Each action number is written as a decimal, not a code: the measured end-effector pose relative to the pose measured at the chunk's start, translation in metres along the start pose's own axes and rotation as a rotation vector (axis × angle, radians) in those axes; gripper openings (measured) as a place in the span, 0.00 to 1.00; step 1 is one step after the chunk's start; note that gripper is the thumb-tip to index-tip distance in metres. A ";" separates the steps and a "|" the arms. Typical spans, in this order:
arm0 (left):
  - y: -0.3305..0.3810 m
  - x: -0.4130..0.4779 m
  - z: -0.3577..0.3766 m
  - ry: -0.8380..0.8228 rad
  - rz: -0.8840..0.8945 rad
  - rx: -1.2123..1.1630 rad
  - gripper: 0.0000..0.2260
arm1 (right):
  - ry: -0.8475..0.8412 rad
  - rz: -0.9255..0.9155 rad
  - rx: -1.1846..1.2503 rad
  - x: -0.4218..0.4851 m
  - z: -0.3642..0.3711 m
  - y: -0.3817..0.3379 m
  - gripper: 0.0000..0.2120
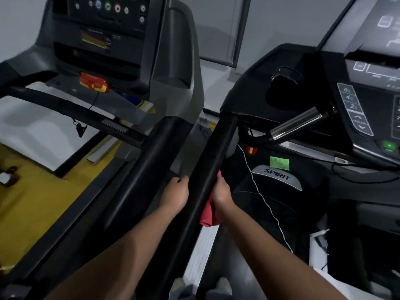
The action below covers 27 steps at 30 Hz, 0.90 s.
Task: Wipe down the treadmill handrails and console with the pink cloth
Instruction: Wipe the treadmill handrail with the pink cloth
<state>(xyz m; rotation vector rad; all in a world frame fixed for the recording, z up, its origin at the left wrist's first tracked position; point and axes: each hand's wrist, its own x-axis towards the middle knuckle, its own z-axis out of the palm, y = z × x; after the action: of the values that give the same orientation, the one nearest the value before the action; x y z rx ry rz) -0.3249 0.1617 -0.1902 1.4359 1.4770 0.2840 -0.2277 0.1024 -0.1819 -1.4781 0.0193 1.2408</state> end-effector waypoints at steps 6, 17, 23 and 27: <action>0.004 0.000 -0.032 0.131 0.502 0.321 0.06 | 0.244 -0.424 -0.404 -0.016 0.000 -0.003 0.19; 0.022 0.032 -0.084 0.360 0.446 0.515 0.25 | 0.157 -0.823 -1.345 -0.037 0.044 -0.013 0.17; 0.022 0.056 -0.094 0.128 0.315 0.604 0.37 | 0.051 -0.858 -1.977 -0.034 0.074 -0.011 0.14; 0.021 0.063 -0.105 0.058 0.244 0.510 0.40 | -0.150 -0.915 -1.995 -0.034 0.056 -0.001 0.19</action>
<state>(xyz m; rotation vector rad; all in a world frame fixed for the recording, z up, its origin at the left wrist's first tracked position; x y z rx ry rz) -0.3779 0.2689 -0.1562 2.0374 1.4836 0.0980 -0.2786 0.1230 -0.1470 -2.3324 -2.2499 0.2403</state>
